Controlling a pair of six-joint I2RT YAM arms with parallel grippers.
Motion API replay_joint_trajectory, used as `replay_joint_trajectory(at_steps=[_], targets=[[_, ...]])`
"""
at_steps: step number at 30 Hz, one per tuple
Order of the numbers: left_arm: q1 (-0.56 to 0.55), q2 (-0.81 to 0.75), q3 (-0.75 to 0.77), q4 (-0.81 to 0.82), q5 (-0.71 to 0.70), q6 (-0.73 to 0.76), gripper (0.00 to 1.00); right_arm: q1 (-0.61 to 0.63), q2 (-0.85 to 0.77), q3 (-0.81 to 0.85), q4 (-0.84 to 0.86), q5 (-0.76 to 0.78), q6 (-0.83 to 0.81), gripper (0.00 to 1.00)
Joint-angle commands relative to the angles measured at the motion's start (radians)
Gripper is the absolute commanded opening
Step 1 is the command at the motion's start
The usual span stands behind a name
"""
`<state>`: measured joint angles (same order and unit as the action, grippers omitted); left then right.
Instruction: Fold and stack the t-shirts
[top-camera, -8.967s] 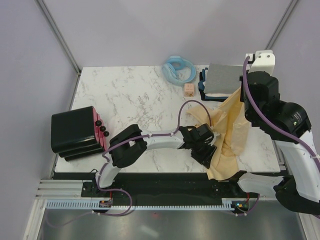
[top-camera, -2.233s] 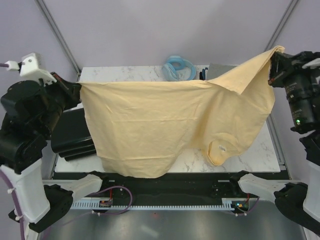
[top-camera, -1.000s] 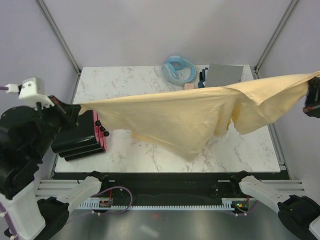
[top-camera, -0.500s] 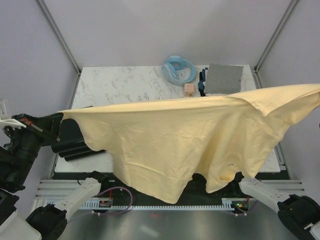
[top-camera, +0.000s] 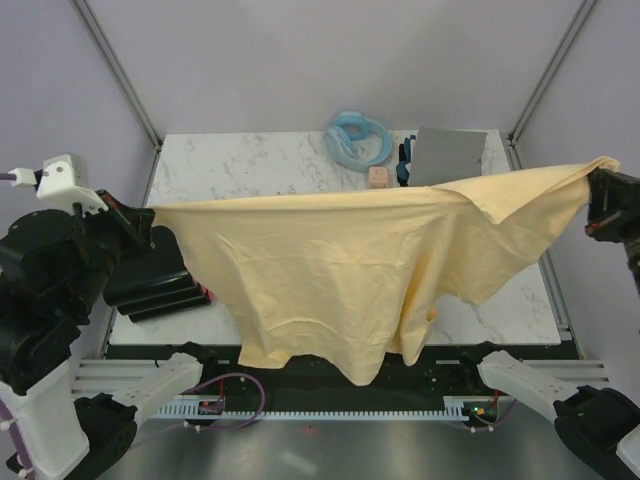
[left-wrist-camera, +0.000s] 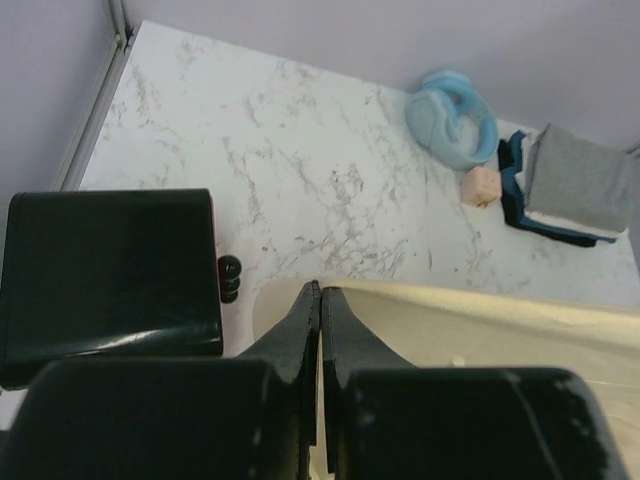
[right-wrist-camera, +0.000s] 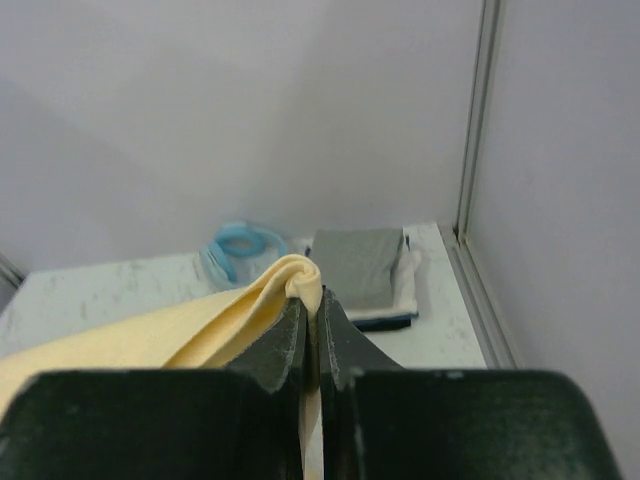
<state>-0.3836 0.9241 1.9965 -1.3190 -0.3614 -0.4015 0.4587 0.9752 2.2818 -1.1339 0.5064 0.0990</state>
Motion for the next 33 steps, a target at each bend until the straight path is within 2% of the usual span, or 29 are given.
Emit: replay_joint_trajectory(at_steps=[1, 8, 13, 18, 23, 33], targets=[[0.009, 0.062, -0.093, -0.052, -0.102, 0.024, 0.02, -0.011, 0.04, -0.194, -0.026, 0.035, 0.109, 0.0], [0.009, 0.168, -0.215, -0.019, -0.169, -0.046, 0.02, -0.009, 0.126, -0.413, -0.012, 0.046, 0.125, 0.0], [0.009, 0.311, -0.364, 0.105, -0.134, -0.05, 0.02, -0.011, 0.21, -0.55, 0.006, 0.032, 0.154, 0.0], [0.009, 0.429, -0.458, 0.225, -0.134, -0.013, 0.02, -0.009, 0.29, -0.662, 0.097, -0.012, 0.148, 0.0], [0.009, 0.615, -0.435, 0.279, -0.172, 0.021, 0.02, -0.009, 0.393, -0.714, 0.164, -0.009, 0.133, 0.0], [0.009, 0.866, -0.314, 0.376, -0.223, 0.062, 0.02, -0.048, 0.548, -0.789, 0.367, 0.072, 0.073, 0.0]])
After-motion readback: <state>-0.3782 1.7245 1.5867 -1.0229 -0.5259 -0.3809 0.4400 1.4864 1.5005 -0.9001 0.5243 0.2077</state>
